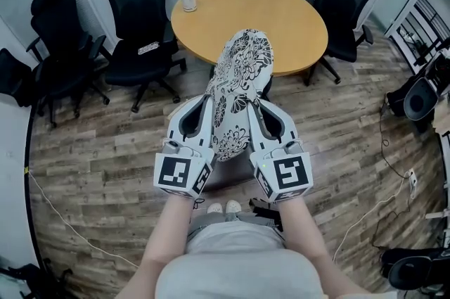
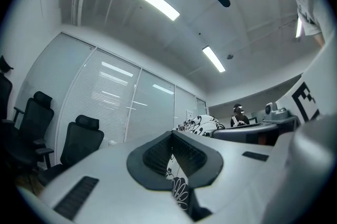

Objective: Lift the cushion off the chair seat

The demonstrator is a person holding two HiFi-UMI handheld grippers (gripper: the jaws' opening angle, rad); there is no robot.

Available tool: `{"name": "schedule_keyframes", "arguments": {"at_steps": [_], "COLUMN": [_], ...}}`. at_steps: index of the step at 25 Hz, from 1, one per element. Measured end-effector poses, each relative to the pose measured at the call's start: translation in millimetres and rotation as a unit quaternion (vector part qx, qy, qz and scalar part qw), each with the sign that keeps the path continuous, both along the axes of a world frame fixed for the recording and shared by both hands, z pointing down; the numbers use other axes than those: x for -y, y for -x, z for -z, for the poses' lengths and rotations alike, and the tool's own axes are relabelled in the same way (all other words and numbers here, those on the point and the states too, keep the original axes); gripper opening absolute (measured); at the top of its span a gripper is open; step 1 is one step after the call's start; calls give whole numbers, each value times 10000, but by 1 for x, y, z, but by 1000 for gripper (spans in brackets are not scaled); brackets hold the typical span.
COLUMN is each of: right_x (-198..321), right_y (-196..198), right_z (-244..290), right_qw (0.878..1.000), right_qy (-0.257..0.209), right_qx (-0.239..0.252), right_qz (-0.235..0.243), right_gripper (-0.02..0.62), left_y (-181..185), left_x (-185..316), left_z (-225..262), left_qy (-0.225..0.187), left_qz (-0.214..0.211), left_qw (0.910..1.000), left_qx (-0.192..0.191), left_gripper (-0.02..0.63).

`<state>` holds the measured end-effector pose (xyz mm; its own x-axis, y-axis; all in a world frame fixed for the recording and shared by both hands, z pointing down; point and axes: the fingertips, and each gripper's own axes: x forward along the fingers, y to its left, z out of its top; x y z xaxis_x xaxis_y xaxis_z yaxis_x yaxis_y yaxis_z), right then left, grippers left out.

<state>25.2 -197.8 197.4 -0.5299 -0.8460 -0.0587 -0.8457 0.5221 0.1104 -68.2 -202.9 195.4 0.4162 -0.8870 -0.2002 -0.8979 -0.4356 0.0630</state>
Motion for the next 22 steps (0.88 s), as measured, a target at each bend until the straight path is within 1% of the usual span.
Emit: {"name": "schedule_keyframes", "arguments": {"at_steps": [14, 22], "right_x": [0, -3], "right_y": [-1, 3], "right_z": [0, 3], "right_qw": [9999, 10000], "right_qy": [55, -28], "right_qx": [146, 55], "right_qz": [-48, 28], "right_gripper": [38, 38], "left_y": [-2, -6], "left_x": [-2, -7], "left_z": [7, 7], "left_qy": [-105, -156], "left_qz": [-27, -146], "left_qw": [9998, 9993], "left_qx": [185, 291], "left_gripper": [2, 2]}}
